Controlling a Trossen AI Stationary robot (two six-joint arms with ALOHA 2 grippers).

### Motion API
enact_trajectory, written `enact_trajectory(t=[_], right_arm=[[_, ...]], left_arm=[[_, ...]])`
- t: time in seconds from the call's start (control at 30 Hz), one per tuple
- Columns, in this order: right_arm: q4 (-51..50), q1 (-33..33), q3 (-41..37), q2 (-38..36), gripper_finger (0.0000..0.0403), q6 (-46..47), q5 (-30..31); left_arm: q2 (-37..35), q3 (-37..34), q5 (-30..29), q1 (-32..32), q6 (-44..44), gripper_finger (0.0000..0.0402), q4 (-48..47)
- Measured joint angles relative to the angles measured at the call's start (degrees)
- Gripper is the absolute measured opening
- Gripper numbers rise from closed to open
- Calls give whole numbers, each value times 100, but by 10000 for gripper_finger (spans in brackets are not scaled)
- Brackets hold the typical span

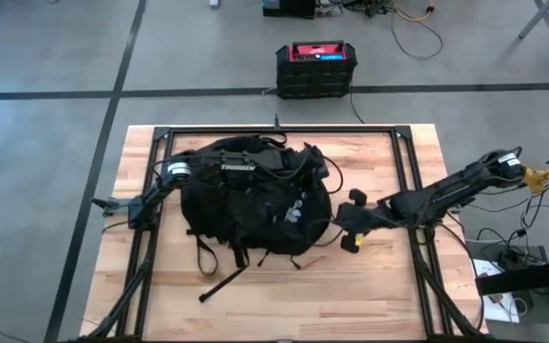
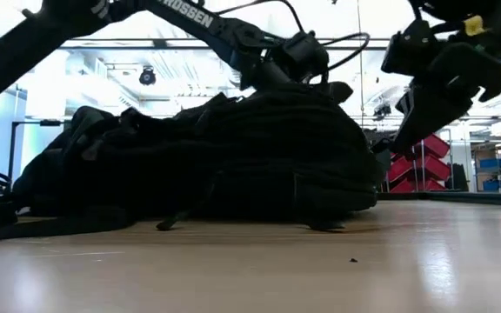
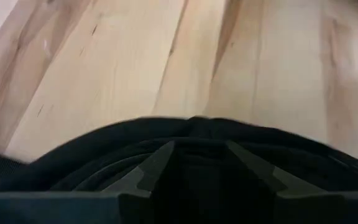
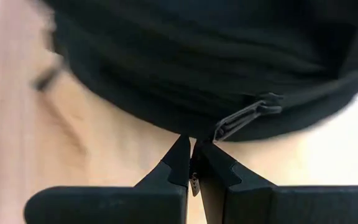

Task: Unpack backpack
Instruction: Close the backpack

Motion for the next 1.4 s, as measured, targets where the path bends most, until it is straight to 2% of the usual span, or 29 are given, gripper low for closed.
enact_trajectory(t=[0.1, 0.23, 0.5, 0.7, 0.8, 0.93, 1.07, 1.2, 1.3, 1.4], right_arm=[[1033, 254, 73, 541, 0, -66, -20], [2029, 453, 625, 1295, 0, -554, -38], [1990, 362, 2599, 2704, 0, -1964, 87], [1124, 308, 3469, 3264, 0, -1958, 426], [1030, 312, 3389, 3269, 0, -1706, 453], [988, 317, 3014, 3008, 0, -1448, 592], [911, 315, 2453, 2528, 0, -1207, 870], [951, 300, 1847, 1885, 0, -1006, 1007], [1087, 306, 1608, 1627, 0, -885, 1005], [1330, 313, 1596, 1622, 0, -873, 903]], left_arm=[[7, -11, -84, 65, -1, 119, -54], [4, -50, -171, 107, 54, 119, -125], [0, -95, -286, 104, 278, 119, -249], [-440, -127, -218, 42, 665, 119, -628], [-1020, -145, -585, -4, 853, 119, -1105], [-1985, -230, -1531, -181, 940, 119, -1904], [-2845, -1006, -1699, -504, 730, 119, -2084], [-3581, -2212, -1642, -803, 474, 119, -790], [-3540, -3061, -1373, -864, 437, 119, 338], [-3110, -3620, -974, -844, 453, 119, 1363]])
